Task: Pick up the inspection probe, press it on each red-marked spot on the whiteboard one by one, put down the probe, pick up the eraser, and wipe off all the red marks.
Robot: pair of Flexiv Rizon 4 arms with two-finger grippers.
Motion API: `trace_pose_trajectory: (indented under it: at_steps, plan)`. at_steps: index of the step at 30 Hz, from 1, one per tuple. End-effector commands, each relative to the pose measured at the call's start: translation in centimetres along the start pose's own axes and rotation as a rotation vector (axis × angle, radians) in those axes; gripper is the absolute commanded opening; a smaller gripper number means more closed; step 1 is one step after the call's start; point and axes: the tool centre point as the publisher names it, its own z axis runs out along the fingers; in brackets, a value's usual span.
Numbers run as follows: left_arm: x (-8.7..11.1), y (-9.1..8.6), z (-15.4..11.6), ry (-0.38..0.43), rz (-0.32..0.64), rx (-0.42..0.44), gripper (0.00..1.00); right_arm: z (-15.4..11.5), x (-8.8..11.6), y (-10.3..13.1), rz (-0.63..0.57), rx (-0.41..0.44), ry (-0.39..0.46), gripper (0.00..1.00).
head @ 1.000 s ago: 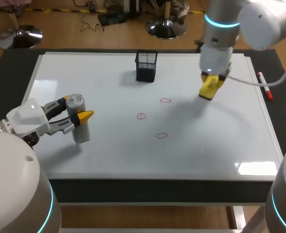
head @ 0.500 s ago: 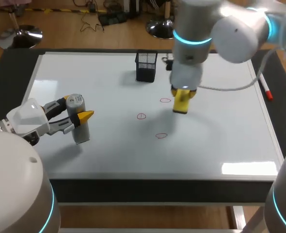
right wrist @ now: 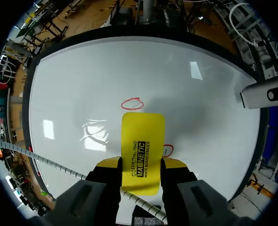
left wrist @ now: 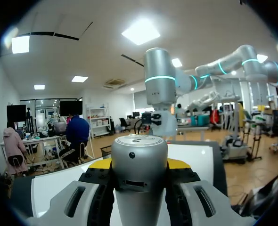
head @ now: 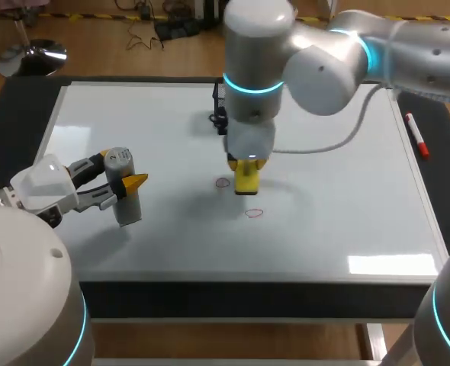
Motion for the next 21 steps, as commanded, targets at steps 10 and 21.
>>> trace_pose_trajectory:
  at_steps: [10, 21]
  plan:
    - [0.0, -0.1, 0.1, -0.002, 0.001, 0.001, 0.00, 1.4, -4.9, -1.3, -0.042, -0.016, 0.012, 0.00]
    - [0.0, -0.1, 0.1, -0.002, 0.001, 0.001, 0.00, 2.7, -6.4, -1.7, -0.042, -0.013, -0.015, 0.00]
